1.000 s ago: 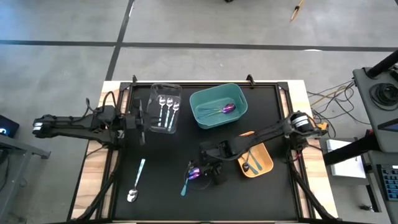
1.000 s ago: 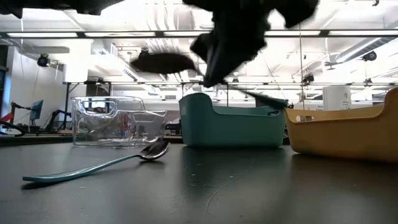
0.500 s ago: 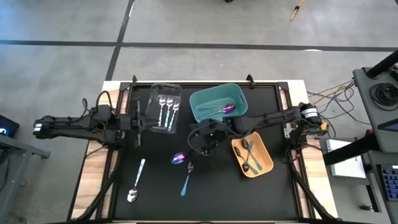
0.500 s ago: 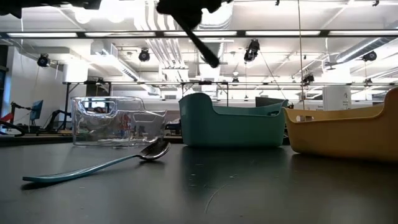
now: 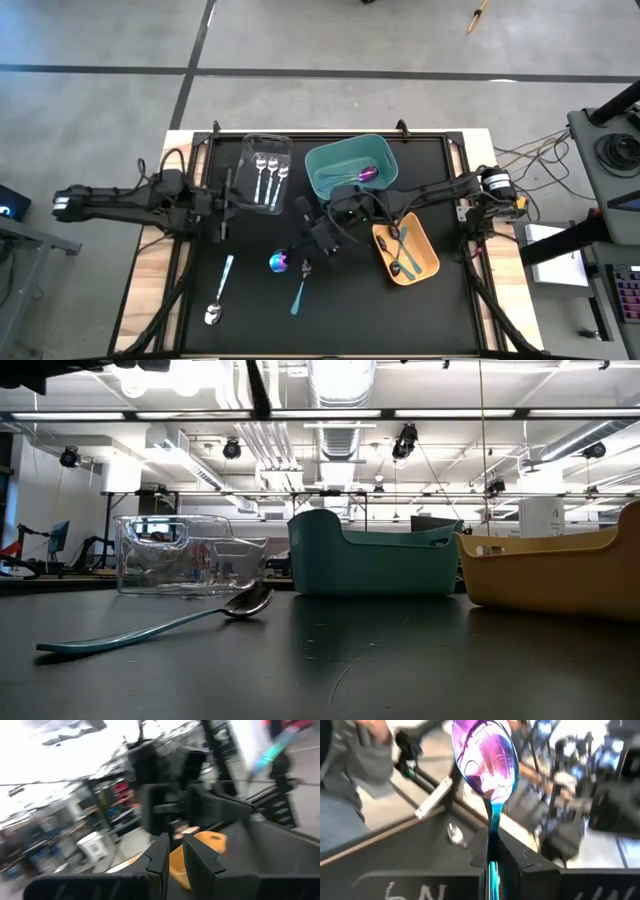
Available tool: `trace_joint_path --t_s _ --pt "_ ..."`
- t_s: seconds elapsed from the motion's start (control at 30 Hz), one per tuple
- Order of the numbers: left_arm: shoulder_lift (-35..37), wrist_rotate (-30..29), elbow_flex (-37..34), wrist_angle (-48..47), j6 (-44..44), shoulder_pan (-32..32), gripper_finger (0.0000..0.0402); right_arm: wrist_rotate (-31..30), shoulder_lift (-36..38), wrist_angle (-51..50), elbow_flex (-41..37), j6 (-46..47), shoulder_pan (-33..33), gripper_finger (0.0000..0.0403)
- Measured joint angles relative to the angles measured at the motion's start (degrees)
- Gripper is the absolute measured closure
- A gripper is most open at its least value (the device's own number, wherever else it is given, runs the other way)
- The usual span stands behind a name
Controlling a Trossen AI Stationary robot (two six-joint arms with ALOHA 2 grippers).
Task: Sort silverware by color (type)
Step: Put the purple spoon into the green bin
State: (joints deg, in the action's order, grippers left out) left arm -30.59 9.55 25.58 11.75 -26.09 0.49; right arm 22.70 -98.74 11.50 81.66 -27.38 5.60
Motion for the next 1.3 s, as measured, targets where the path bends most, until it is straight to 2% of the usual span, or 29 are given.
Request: trace_joint_path --t_s 0.07,0.17,0.43,0.53,0.67,0.83,1.07,1.3 --pt "-2.03 3.99 0.0 1.66 -0.24 0.0 0.0364 2.66 0.0 3.72 -0.45 -0.28 -0.02 0.039" --pt "-5.33 7.87 -0.02 5.51 -0.39 -0.04 0.0364 3.34 0.02 7.69 -1.15 -0.36 0.02 0.039" --pt "-12.71 9.94 -0.02 12.97 0.92 0.0 0.0364 8.96 -0.04 15.39 -2.92 0.81 0.13 0.039" --pt "-15.47 14.11 -0.02 15.75 1.36 0.0 0.0364 8.99 -0.04 17.7 -3.2 2.24 0.13 0.039" --pt "-17.96 19.73 0.72 17.71 1.88 -0.07 0.0364 8.09 -0.04 21.05 -3.2 6.8 -0.04 0.039" --pt "-21.89 19.72 3.38 17.98 4.77 0.0 0.0364 -1.27 -0.02 21.8 -3.21 13.34 0.0 0.039" --pt "-27.49 20.43 6.4 17.99 7.58 0.17 0.0359 -1.73 -0.61 21.81 -3.62 13.57 0.02 0.039" --pt "-30.22 21.79 7.3 18.04 7.75 0.31 0.0304 -1.77 -0.68 21.82 -3.75 13.26 -0.02 0.039"
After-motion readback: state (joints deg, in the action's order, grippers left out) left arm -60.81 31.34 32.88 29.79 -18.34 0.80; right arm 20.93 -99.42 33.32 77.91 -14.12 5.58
